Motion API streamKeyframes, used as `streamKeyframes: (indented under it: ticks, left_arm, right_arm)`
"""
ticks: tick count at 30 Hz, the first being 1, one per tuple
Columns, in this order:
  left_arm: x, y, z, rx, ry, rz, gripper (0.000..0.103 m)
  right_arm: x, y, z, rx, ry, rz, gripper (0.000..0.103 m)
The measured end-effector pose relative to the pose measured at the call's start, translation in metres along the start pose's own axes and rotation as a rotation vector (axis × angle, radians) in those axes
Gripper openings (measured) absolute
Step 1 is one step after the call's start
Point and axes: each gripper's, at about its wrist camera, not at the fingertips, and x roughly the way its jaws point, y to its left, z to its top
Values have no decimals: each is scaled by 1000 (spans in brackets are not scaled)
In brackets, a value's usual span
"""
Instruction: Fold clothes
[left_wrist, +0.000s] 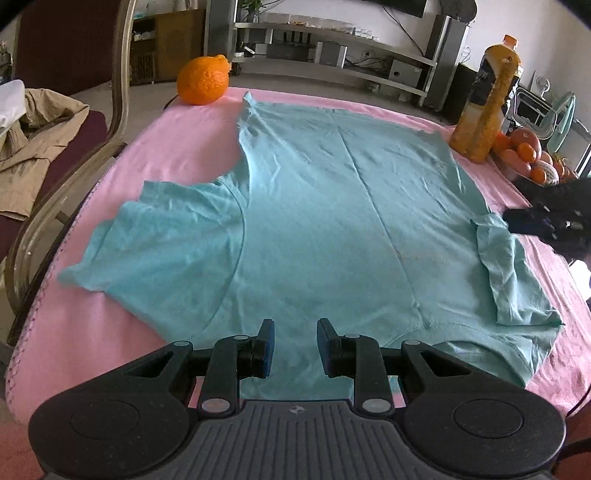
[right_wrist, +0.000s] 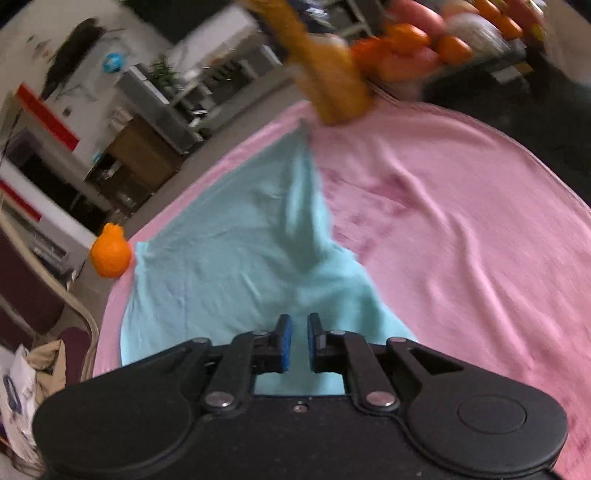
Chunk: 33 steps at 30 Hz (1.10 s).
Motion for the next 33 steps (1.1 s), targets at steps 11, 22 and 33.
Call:
streamKeyframes:
  ticks: [11,22,33]
  left_arm:
    - [5,9,5,-38,5,-29,26]
    - [6,7,3,-22,10,-25,26]
    - [9,0,-4,26,26,9,26]
  right_arm:
    - [58,47,6,-244,93,-252,17]
    - [29,27,-2,-251,66,-49,22]
    - [-5,-21,-8,-192,104,-175,9]
